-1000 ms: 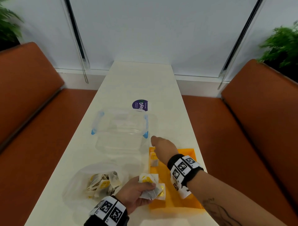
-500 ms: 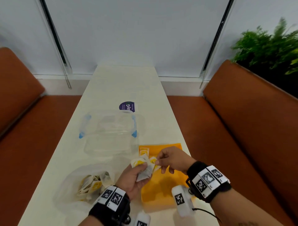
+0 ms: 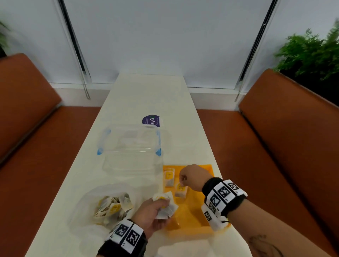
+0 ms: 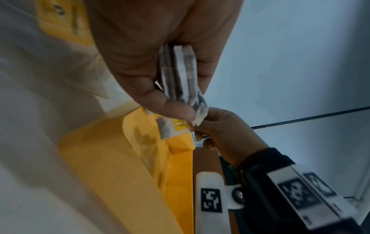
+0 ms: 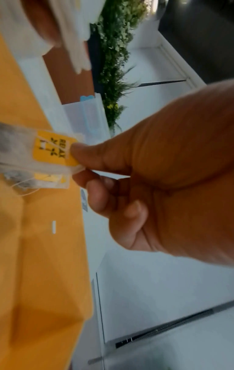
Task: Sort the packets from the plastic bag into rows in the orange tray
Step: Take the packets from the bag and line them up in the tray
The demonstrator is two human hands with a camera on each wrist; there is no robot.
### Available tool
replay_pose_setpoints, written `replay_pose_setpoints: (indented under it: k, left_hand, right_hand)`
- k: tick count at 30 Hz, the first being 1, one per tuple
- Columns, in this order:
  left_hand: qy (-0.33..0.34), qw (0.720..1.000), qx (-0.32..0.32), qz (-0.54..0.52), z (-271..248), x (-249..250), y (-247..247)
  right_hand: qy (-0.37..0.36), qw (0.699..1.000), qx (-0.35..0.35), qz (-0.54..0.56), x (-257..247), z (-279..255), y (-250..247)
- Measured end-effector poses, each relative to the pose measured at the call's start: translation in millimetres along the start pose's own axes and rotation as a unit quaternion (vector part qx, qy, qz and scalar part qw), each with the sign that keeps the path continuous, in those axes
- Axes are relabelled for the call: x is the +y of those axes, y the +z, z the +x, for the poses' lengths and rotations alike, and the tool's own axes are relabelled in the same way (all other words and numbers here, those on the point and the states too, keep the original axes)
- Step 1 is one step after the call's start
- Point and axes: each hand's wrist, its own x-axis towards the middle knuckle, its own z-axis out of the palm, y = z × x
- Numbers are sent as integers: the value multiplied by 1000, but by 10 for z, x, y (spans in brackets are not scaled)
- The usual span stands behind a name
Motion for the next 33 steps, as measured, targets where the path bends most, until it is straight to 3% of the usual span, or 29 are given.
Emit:
replay_pose_setpoints:
  k: [8, 15, 18, 22, 25, 27, 30, 33]
  left_hand:
    - [-9, 1000, 5, 0, -13, 27, -78]
    - [-3, 1000, -8, 19, 1, 9, -95]
    - [9, 1000, -13, 22, 13, 19, -88]
    - [40, 999, -24, 10, 44, 32, -69]
    - [65, 998, -19, -19, 84, 63, -55]
    - [69, 997, -21, -41, 104, 90, -28]
    - [55, 997, -31, -45, 106, 128, 29]
    - [45, 998, -39, -15, 89, 124, 66]
  right_hand:
    - [-22, 993, -28, -115, -157, 500, 136]
    - [-11, 990, 19, -137, -178, 607, 206]
    - [0, 996, 46, -78, -169, 545, 171]
    - [28, 987, 114, 113, -123, 309, 3]
    - [7, 963, 53, 266, -77, 2, -72]
    - [-24, 950, 31, 310, -93, -198, -45]
    - [-55, 928, 105, 353, -132, -369, 29]
    - [-82, 944, 134, 290, -172, -453, 36]
